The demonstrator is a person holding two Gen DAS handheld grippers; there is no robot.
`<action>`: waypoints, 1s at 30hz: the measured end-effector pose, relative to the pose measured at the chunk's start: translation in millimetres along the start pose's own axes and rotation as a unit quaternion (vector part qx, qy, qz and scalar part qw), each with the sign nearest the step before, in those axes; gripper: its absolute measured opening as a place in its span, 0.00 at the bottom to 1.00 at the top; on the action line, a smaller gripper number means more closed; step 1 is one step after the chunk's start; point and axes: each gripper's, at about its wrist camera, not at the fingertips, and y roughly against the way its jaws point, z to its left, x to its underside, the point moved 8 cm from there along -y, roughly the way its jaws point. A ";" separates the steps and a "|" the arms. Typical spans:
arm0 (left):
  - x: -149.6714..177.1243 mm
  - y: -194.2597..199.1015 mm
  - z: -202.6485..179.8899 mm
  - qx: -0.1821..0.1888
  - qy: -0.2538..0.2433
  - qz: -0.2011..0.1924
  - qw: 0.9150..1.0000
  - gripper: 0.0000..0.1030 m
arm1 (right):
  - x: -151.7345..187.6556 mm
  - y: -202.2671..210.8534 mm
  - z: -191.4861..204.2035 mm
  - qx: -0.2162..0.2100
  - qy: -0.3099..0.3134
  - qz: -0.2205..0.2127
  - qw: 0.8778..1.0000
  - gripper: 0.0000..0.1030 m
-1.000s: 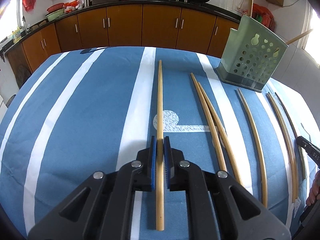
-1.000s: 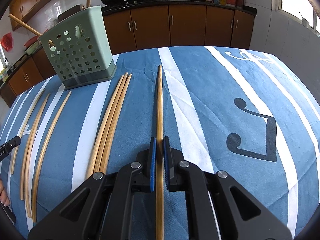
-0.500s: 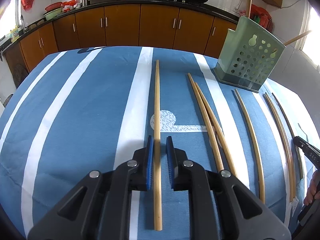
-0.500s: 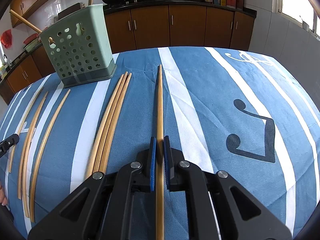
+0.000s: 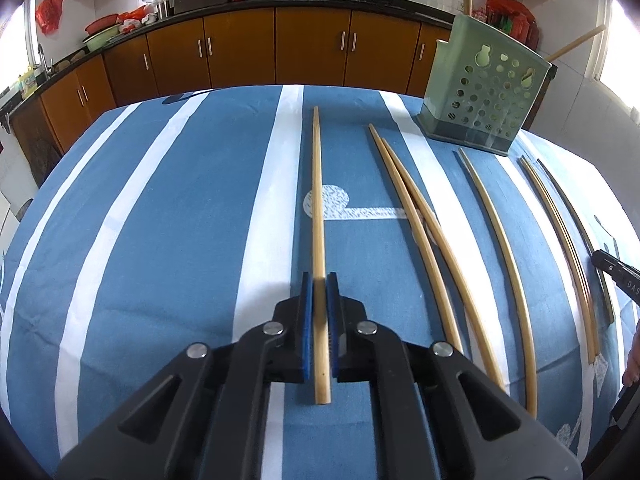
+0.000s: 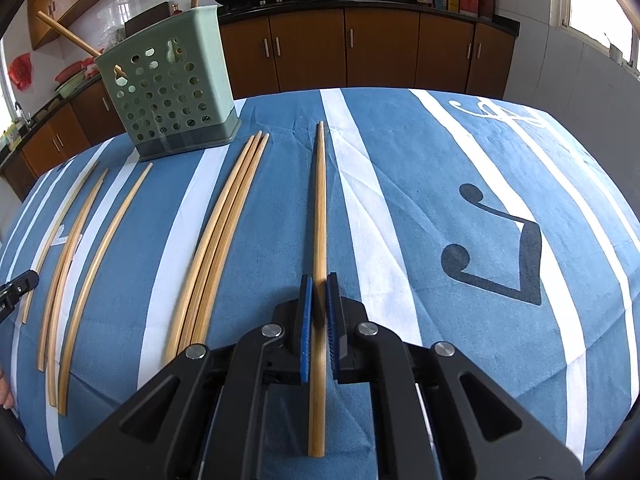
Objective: Organize utensils
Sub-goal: 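Lift the held chopsticks off the cloth with both tools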
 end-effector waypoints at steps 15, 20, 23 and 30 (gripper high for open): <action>-30.3 46.5 1.3 0.011 0.008 -0.057 0.998 0.08 | -12.2 23.8 -7.2 -0.017 -0.012 -0.014 1.000 0.16; -26.0 43.0 1.3 0.013 0.012 -0.050 0.999 0.08 | 4.6 8.9 -4.8 -0.004 0.001 0.013 1.000 0.30; -25.5 43.2 0.2 0.013 0.011 -0.050 0.999 0.08 | 10.7 2.1 -3.8 0.018 0.025 0.020 0.999 0.19; -32.8 53.1 -2.3 0.017 0.012 -0.066 0.998 0.08 | -0.1 18.2 -5.5 0.006 0.023 -0.004 1.000 0.07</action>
